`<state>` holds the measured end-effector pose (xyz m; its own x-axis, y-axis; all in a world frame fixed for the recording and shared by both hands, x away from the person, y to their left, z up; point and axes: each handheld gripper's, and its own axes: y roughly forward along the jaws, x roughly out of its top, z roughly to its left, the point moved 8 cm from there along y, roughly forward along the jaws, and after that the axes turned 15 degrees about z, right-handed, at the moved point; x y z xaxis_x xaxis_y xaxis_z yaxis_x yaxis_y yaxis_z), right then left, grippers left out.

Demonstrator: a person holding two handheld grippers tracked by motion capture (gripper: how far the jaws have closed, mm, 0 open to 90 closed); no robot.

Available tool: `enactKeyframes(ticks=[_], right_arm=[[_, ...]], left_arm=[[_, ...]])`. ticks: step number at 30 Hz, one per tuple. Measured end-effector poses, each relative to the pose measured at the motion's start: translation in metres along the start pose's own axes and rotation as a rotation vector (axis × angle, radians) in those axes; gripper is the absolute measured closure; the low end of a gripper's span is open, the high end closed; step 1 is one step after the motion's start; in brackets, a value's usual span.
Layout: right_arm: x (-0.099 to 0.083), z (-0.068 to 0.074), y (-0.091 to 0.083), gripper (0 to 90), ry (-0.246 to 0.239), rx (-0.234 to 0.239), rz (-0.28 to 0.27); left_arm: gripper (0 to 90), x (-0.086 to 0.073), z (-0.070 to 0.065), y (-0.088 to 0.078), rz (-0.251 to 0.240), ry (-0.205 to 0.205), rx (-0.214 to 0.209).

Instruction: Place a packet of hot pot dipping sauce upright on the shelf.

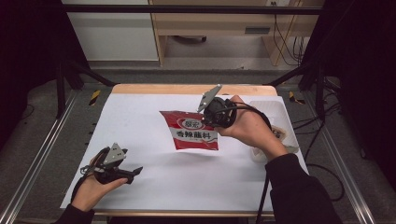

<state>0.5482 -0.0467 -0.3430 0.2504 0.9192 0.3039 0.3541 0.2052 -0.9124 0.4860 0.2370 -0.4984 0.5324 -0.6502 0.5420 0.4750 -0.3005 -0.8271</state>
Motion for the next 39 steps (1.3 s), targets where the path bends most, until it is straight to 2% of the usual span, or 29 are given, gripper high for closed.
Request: enactKeyframes(ticks=[4, 6, 13, 20, 28, 39], right_arm=[[-0.002, -0.004, -0.003, 90.0, 0.011, -0.005, -0.01], [-0.003, -0.006, -0.004, 90.0, 0.01, -0.009, -0.01], [-0.008, -0.014, -0.007, 90.0, 0.027, -0.022, -0.012], [-0.013, -0.031, -0.013, 90.0, 0.073, -0.046, -0.031], [-0.013, -0.053, -0.019, 90.0, 0.15, -0.113, -0.068], [-0.018, -0.069, -0.027, 90.0, 0.204, -0.133, -0.092]], left_arm=[[8.9, -0.01, -0.001, 0.003, 0.022, -0.017, 0.01], [8.0, -0.008, 0.0, 0.002, 0.01, -0.028, 0.018], [7.1, -0.011, 0.008, 0.005, 0.015, -0.047, 0.031], [7.0, -0.013, 0.015, 0.005, 0.018, -0.049, 0.055], [7.0, -0.014, 0.017, 0.006, 0.019, -0.066, 0.061], [7.1, -0.014, 0.016, 0.007, 0.024, -0.061, 0.065]])
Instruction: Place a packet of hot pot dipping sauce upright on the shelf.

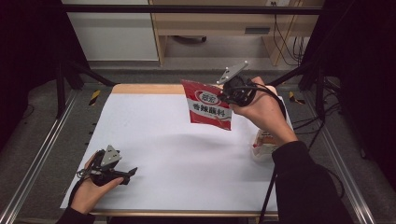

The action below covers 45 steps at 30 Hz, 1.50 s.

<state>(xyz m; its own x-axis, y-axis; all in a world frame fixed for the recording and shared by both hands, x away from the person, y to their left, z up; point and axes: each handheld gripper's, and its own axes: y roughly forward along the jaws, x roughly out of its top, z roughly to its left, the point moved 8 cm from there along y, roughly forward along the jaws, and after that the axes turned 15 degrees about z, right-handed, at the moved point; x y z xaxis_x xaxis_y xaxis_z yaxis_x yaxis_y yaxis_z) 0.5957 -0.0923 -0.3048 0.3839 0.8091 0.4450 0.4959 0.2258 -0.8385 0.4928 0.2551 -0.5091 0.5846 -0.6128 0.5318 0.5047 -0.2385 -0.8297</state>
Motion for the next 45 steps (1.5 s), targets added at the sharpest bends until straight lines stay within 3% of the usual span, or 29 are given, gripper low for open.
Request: enactKeyframes(ticks=[14, 30, 45], right_arm=[[-0.012, -0.018, -0.011, 90.0, 0.039, -0.031, -0.01], [-0.03, -0.052, -0.036, 90.0, 0.107, -0.082, -0.048], [-0.054, -0.082, -0.032, 90.0, 0.165, -0.119, -0.036]], left_arm=[[7.2, 0.0, -0.002, 0.001, 0.002, 0.006, -0.005], [7.5, -0.001, -0.003, 0.002, 0.007, 0.01, -0.011], [7.7, -0.001, -0.004, 0.004, 0.018, 0.015, -0.01]])
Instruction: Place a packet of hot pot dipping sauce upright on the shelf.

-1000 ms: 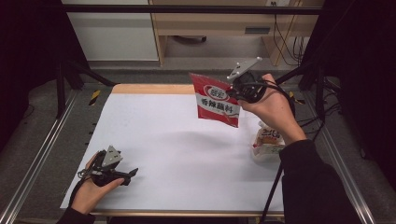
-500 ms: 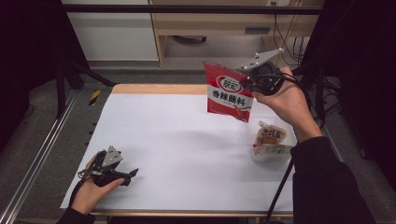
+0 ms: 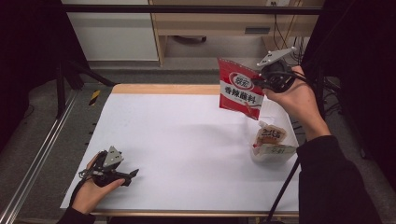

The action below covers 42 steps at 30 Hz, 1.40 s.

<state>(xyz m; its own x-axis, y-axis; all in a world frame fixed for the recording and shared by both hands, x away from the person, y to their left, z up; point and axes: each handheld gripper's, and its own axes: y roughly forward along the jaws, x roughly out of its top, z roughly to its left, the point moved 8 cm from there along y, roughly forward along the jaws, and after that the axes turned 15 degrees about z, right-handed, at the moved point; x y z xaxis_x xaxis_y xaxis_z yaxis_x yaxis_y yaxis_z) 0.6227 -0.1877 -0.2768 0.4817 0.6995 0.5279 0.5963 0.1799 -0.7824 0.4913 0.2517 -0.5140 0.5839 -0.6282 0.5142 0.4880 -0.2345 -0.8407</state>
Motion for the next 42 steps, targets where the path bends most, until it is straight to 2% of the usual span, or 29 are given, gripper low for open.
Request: enactKeyframes(ticks=[11, 15, 18, 29, 42], right_arm=[[-0.026, -0.02, -0.004, 90.0, 0.066, -0.022, 0.013], [-0.036, -0.026, -0.004, 90.0, 0.088, -0.025, 0.011], [-0.042, -0.03, -0.005, 90.0, 0.113, -0.029, 0.006], [-0.065, -0.043, -0.009, 90.0, 0.153, -0.043, 0.019], [-0.086, -0.051, 0.005, 90.0, 0.187, -0.043, 0.045]], left_arm=[[7.8, 0.0, -0.001, 0.0, 0.005, 0.006, -0.001], [7.8, 0.0, -0.002, 0.0, 0.002, 0.005, -0.013], [7.8, 0.0, -0.003, 0.001, 0.011, 0.018, -0.014], [7.9, 0.0, -0.004, 0.001, 0.014, 0.019, -0.016], [8.2, -0.001, -0.004, 0.002, 0.019, 0.021, -0.016]])
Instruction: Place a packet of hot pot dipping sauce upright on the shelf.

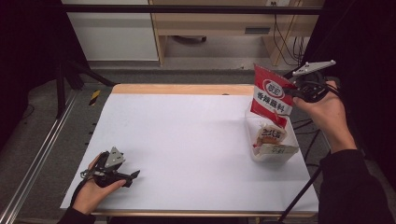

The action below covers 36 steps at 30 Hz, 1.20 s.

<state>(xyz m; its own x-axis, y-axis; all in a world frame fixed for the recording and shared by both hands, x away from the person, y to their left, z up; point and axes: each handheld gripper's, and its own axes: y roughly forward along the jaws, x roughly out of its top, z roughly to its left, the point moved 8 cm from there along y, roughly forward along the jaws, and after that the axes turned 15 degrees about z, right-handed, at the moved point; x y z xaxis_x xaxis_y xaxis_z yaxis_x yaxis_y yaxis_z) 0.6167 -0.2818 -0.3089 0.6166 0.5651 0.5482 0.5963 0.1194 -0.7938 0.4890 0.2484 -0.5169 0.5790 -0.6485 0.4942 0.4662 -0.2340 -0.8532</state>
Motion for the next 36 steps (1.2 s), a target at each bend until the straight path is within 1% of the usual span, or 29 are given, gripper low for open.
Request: enactKeyframes(ticks=[5, 6, 11, 13, 15, 20, 22, 23, 24, 25, 29, 36], right_arm=[[-0.002, 0.001, 0.007, 90.0, 0.0, 0.006, 0.005], [-0.002, 0.001, 0.012, 90.0, 0.003, 0.009, 0.005], [-0.003, 0.004, 0.024, 90.0, 0.007, 0.023, 0.004], [-0.003, 0.005, 0.026, 90.0, 0.002, 0.026, 0.005], [-0.004, 0.007, 0.033, 90.0, 0.002, 0.034, 0.005], [-0.01, 0.009, 0.043, 90.0, 0.007, 0.045, 0.024], [-0.012, 0.008, 0.046, 90.0, 0.013, 0.051, 0.016], [-0.012, 0.008, 0.046, 90.0, 0.013, 0.051, 0.016], [-0.015, 0.007, 0.046, 90.0, 0.025, 0.058, 0.006], [-0.016, 0.006, 0.046, 90.0, 0.029, 0.061, 0.005], [-0.02, 0.004, 0.046, 90.0, 0.027, 0.065, 0.006], [-0.03, 0.001, 0.046, 89.7, 0.041, 0.07, 0.016]], left_arm=[[8.2, 0.0, 0.0, 0.0, 0.0, 0.0, 0.001], [8.1, 0.0, 0.0, 0.0, 0.002, -0.002, 0.001], [8.0, -0.001, 0.0, 0.001, 0.005, -0.002, 0.002], [8.1, -0.001, 0.0, 0.001, 0.006, -0.001, 0.001], [8.0, -0.001, 0.0, 0.001, 0.007, -0.002, 0.002], [8.0, -0.001, 0.0, 0.003, 0.007, -0.004, 0.0], [8.0, -0.001, 0.0, 0.003, 0.013, 0.003, 0.001], [8.0, -0.001, 0.0, 0.003, 0.013, 0.003, 0.001], [8.0, -0.001, -0.001, 0.004, 0.012, 0.0, -0.001], [8.0, -0.002, -0.001, 0.003, 0.018, 0.005, 0.0], [8.0, -0.001, -0.002, 0.004, 0.018, 0.006, 0.0], [8.0, -0.001, -0.002, 0.003, 0.013, 0.003, -0.001]])
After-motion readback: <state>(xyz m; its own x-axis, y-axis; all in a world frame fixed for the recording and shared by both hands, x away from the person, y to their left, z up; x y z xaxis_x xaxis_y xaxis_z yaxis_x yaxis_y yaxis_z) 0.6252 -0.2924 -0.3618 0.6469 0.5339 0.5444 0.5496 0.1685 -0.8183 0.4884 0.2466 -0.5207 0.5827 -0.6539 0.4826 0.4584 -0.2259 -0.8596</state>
